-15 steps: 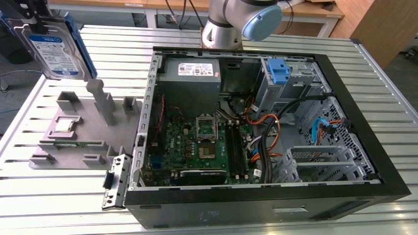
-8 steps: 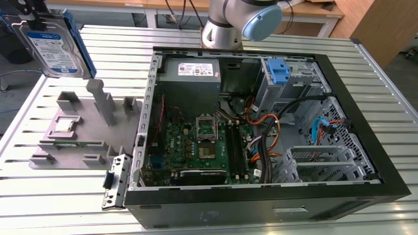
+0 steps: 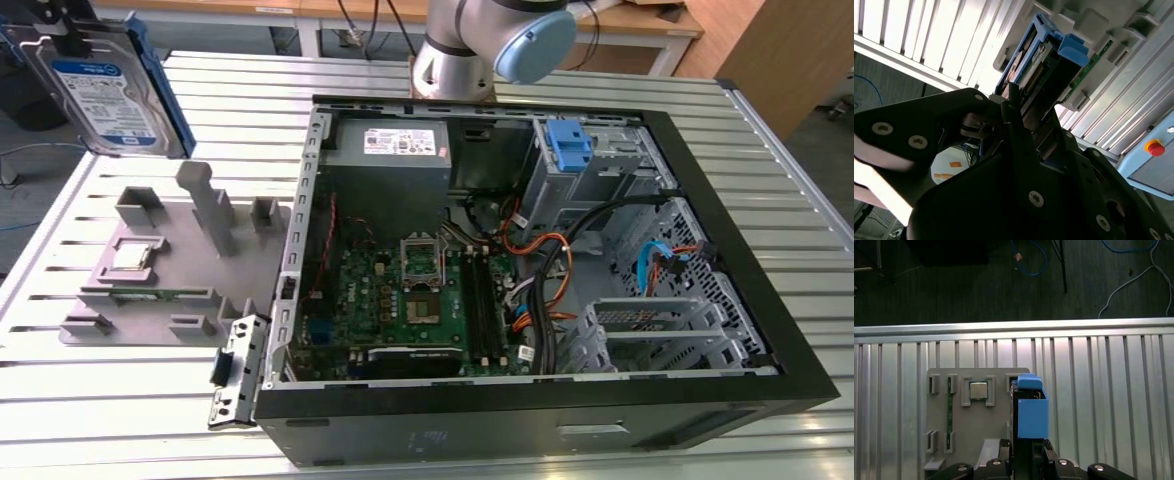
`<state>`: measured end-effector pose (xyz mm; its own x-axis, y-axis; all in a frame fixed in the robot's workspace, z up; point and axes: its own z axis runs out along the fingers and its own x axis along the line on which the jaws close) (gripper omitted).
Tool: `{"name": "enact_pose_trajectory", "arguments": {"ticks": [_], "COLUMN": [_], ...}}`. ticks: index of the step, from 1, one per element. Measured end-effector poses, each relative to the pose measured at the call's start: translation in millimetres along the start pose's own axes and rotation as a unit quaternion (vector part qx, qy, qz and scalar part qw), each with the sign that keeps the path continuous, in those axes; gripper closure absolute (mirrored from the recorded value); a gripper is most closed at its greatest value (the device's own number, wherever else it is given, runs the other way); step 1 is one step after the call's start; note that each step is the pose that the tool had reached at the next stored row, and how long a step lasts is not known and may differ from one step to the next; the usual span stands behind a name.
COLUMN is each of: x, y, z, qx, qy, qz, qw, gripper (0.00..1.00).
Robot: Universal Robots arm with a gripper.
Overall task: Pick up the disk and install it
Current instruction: 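Pick up the disk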
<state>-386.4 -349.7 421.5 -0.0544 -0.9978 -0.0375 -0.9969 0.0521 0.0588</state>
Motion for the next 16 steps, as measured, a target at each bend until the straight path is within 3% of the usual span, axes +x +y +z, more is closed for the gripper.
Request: {"name": "enact_pose_trajectory", "arguments": {"ticks": [16], "x": [-0.7], "y": [0.5], "z": [-8.1], "qx": [0.0000], "qy": [0.0002], "qz": [0.000], "qw": [1.0000], "gripper": [0.65]}}
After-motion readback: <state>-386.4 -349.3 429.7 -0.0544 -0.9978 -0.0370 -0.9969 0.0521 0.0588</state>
